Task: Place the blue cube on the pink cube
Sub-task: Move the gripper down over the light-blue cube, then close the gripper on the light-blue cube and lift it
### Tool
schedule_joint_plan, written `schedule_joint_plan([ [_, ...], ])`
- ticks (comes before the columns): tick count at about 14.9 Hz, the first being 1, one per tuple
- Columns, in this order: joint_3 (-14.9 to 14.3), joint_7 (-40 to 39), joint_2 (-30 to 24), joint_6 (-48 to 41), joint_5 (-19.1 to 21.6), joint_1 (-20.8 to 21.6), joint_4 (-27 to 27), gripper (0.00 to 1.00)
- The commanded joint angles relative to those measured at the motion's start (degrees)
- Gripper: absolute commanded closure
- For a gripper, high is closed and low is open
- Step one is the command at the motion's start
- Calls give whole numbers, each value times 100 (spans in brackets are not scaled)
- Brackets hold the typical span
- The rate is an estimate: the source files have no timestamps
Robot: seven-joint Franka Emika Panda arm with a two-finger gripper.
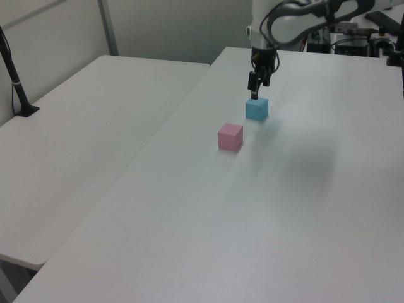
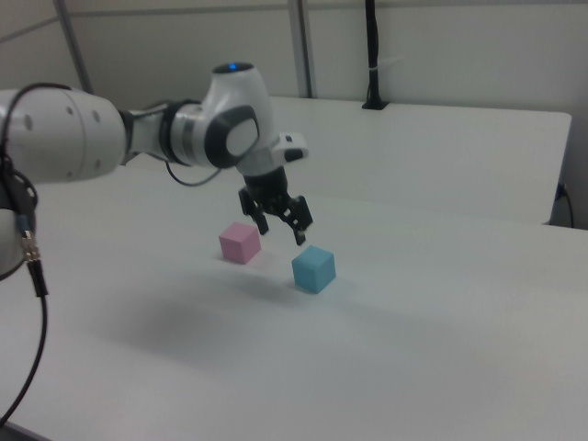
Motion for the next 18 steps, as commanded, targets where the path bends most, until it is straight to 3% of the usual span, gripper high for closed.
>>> schedule_joint_plan([
  [1, -49, -109, 384, 490, -273, -106, 8, 0],
  [7, -49, -91, 842, 1176, -467, -300, 8, 1],
  [8, -49, -83, 868, 1211, -485, -300, -1, 12],
  [9, -49, -74, 869, 1247, -476, -300, -1, 39],
  [11, -40, -74, 851, 1238, -467, -274, -1, 69],
  [14, 4, -65, 572, 1168, -398, -230, 8, 73],
  [18, 109, 540, 210, 825, -353, 147, 16, 69],
])
